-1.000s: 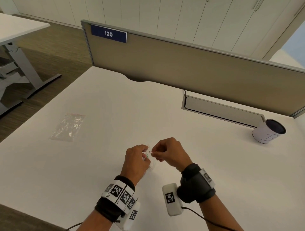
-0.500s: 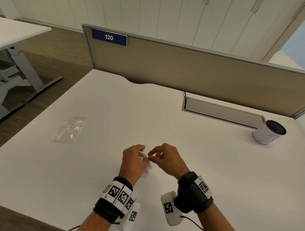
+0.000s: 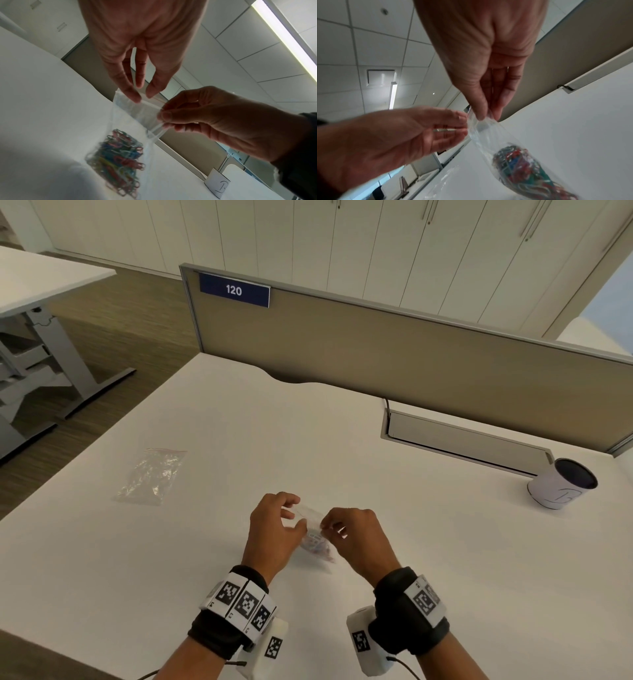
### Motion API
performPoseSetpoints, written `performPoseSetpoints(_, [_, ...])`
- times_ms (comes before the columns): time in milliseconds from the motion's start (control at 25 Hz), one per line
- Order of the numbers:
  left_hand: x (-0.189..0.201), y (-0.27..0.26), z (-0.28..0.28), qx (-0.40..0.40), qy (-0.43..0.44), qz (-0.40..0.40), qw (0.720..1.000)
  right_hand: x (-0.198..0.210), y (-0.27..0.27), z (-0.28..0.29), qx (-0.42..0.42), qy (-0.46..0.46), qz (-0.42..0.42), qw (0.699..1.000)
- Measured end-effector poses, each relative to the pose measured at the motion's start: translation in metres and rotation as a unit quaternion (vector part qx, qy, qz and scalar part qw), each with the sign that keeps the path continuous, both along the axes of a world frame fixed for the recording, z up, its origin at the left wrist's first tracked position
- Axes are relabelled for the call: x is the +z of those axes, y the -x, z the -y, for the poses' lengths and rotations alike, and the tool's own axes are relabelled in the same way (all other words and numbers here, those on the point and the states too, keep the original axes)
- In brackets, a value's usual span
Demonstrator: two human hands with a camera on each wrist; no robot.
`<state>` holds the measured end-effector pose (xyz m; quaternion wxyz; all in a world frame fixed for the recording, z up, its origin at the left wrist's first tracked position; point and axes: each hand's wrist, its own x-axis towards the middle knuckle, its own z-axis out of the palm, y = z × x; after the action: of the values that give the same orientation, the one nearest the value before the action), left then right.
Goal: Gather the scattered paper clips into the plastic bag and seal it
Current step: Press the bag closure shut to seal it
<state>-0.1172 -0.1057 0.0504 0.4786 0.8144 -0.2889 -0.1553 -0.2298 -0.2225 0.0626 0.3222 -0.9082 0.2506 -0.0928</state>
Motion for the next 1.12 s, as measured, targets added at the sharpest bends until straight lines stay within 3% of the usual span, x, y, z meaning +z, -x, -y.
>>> performPoseSetpoints(120, [-0.001, -0.001, 0.000, -0.051, -0.041, 0.056, 0.996, 0.016, 0.003, 0.014, 0.010, -0.025, 0.047, 0.999])
performPoseSetpoints(200, [0.002, -0.004, 0.003, -0.085, -0.040, 0.047, 0.994, 0.027, 0.006, 0.022, 0.028, -0.035, 0.058, 0.997])
performPoseSetpoints(320, [0.014, -0.011, 0.010, -0.122, 0.011, -0.009, 0.992, 0.037, 0.012, 0.036, 0.018, -0.043, 0.074, 0.996])
performPoseSetpoints(440, [0.027, -0.015, 0.016, -0.132, 0.055, -0.060, 0.988, 0.042, 0.019, 0.048, -0.012, -0.108, 0.106, 0.988])
performPoseSetpoints(720, [0.039, -0.013, 0.024, -0.142, 0.158, -0.201, 0.956, 0.044, 0.032, 0.049, -0.049, -0.326, 0.218, 0.919])
performPoseSetpoints(1120, [0.039, -0.011, 0.025, -0.157, 0.152, -0.220, 0.951, 0.041, 0.028, 0.043, -0.036, -0.283, 0.172, 0.943])
